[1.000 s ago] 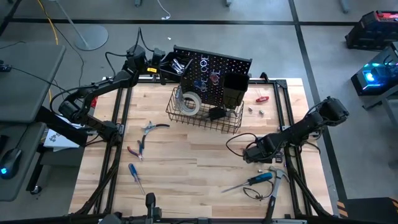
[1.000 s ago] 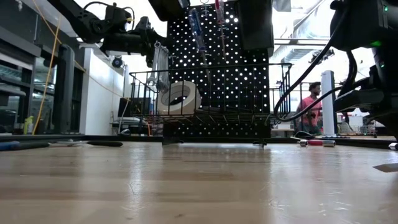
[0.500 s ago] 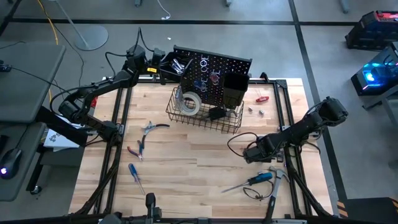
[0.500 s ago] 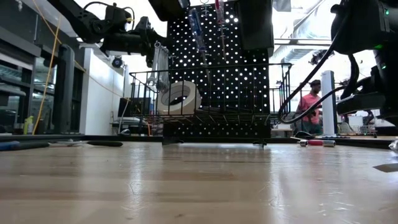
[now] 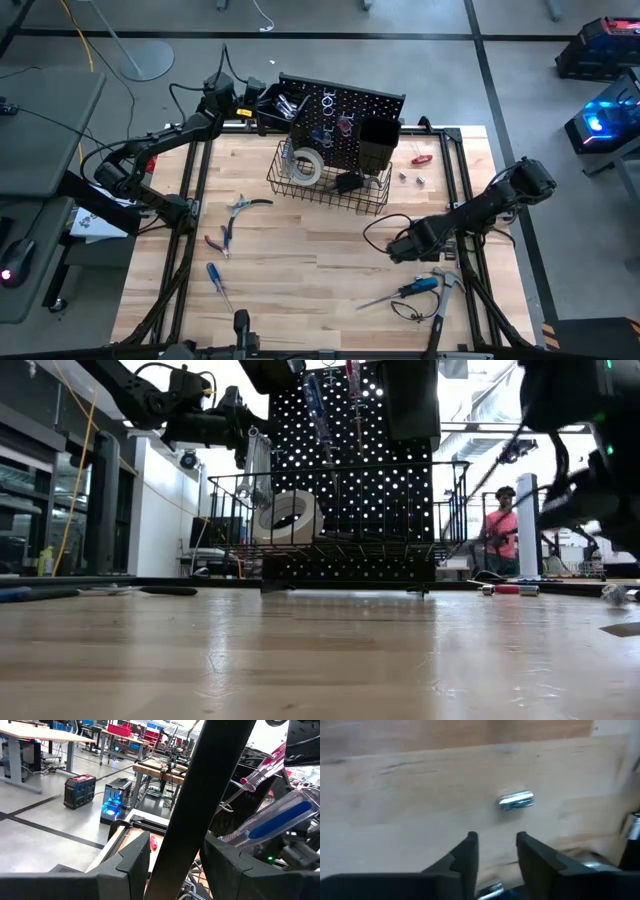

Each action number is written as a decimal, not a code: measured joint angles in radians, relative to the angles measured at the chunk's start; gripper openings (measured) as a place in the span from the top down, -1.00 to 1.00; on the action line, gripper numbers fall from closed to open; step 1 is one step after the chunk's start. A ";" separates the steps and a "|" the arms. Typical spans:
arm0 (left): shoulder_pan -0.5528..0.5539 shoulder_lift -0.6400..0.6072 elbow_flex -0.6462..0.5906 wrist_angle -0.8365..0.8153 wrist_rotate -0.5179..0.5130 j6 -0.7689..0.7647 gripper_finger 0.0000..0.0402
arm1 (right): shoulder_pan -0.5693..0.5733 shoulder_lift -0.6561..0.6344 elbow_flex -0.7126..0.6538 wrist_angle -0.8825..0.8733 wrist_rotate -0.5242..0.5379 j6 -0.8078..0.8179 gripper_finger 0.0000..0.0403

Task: Hang tools onto peg board
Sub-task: Put the socket in the left black bin on the pegboard

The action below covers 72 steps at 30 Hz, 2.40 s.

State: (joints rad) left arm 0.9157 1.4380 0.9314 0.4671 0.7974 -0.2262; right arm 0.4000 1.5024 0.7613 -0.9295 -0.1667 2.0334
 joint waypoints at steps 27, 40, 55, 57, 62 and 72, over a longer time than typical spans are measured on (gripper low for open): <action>-0.001 0.000 0.000 0.000 0.003 -0.012 0.22 | -0.047 -0.006 -0.095 0.049 0.085 0.262 -0.07; -0.005 0.000 0.000 0.000 0.003 -0.058 0.22 | -0.076 -0.019 -0.144 0.142 0.133 0.242 -0.07; -0.013 0.000 0.000 0.001 0.006 -0.103 0.22 | -0.074 -0.043 -0.155 0.193 0.124 0.239 -0.01; -0.013 0.000 0.000 0.000 0.007 -0.112 0.22 | -0.066 -0.043 -0.155 0.193 0.122 0.239 0.03; -0.015 0.000 0.000 0.000 0.010 -0.124 0.22 | -0.048 -0.043 -0.154 0.201 0.118 0.195 0.12; -0.015 0.000 0.000 -0.001 0.011 -0.138 0.22 | -0.020 -0.043 -0.154 0.255 0.053 0.179 0.17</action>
State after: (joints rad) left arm 0.9005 1.4380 0.9314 0.4664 0.8082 -0.3644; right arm 0.3798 1.4590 0.6071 -0.6742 -0.1139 2.2121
